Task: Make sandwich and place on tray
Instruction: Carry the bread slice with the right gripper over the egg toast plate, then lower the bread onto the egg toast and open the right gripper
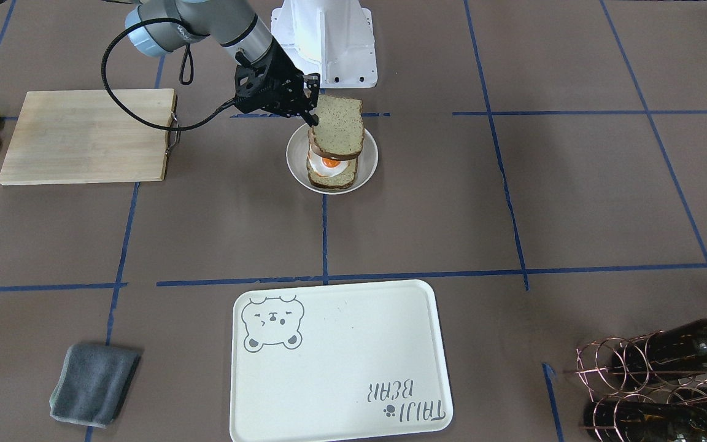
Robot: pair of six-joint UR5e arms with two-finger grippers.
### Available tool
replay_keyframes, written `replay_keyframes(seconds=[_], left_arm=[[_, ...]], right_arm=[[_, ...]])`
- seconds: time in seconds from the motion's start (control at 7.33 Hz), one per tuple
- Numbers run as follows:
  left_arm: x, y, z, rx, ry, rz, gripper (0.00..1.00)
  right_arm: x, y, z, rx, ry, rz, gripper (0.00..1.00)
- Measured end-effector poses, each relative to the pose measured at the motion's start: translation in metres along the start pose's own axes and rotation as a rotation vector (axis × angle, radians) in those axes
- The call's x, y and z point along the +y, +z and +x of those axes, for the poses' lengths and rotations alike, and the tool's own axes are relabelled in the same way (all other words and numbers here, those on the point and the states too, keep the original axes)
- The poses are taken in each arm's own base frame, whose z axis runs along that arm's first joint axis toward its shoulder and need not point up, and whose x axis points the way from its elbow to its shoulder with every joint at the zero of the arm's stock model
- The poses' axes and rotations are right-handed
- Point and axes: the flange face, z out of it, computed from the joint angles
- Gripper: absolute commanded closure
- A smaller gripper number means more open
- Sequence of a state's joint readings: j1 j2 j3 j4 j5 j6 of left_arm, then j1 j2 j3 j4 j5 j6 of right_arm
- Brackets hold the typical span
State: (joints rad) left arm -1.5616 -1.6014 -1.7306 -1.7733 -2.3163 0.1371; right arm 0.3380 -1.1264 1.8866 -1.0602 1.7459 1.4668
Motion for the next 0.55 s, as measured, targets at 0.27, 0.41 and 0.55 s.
replay_keyframes(seconds=[0.27,0.41,0.55], left_arm=[[0.0,0.0,0.0,0.0,0.001,0.001,0.0],[-0.001,-0.001,0.0,0.0,0.002,0.002,0.0],[-0.001,-0.001,0.0,0.0,0.002,0.002,0.0]], right_arm=[[-0.001,0.012,0.005,0.021,0.001,0.034,1.0],[0.0,0.019,0.009,0.034,0.0,0.046,1.0],[0.002,0.025,0.012,0.045,-0.002,0.055,1.0]])
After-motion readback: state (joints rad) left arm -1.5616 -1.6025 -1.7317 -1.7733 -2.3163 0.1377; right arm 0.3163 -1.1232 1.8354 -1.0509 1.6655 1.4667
